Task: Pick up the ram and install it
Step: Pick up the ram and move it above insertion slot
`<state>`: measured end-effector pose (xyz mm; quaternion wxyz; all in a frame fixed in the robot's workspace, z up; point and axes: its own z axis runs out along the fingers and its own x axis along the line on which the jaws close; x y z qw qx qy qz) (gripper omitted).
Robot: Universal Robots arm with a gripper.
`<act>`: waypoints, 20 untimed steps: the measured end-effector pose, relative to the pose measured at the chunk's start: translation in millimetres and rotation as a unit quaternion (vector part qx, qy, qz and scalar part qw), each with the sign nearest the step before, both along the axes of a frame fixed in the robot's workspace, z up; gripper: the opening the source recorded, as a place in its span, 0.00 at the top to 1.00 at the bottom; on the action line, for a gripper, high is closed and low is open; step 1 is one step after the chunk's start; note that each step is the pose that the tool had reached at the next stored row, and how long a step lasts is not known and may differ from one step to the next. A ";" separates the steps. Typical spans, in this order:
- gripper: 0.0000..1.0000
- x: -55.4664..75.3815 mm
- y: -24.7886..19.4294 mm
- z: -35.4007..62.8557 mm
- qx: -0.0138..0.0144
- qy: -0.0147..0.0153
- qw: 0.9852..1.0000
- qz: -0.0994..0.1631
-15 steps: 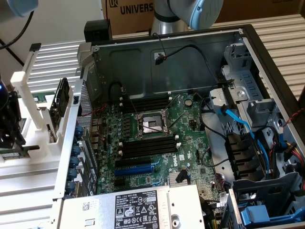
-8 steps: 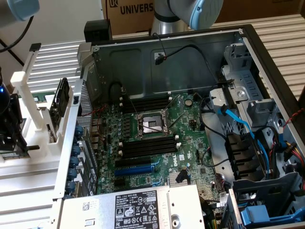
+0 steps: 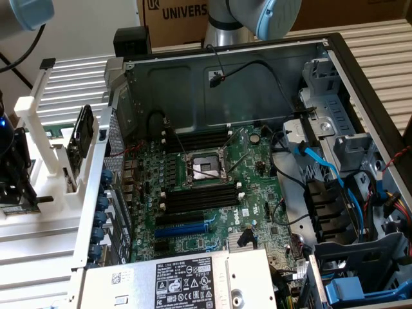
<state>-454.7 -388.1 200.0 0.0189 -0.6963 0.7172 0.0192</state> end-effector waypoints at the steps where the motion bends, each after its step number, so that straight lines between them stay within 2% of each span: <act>1: 0.77 0.0 0.0 0.0 0.000 0.000 1.000 0.000; 2: 0.84 0.0 0.0 0.0 0.000 0.000 1.000 0.000; 4: 0.88 0.0 0.0 0.0 0.000 0.000 1.000 0.000; 9: 0.88 0.0 0.0 0.2 0.000 0.000 1.000 0.000; 10: 0.88 -0.1 0.0 3.3 0.000 0.000 1.000 0.000; 11: 0.88 -0.4 0.0 9.1 -0.002 0.000 1.000 0.000; 13: 0.88 -0.7 0.0 15.7 -0.002 0.000 1.000 0.000; 16: 0.88 -1.7 0.0 34.8 -0.003 0.000 1.000 -0.002; 20: 0.88 -2.3 -0.1 46.8 -0.007 0.000 1.000 -0.004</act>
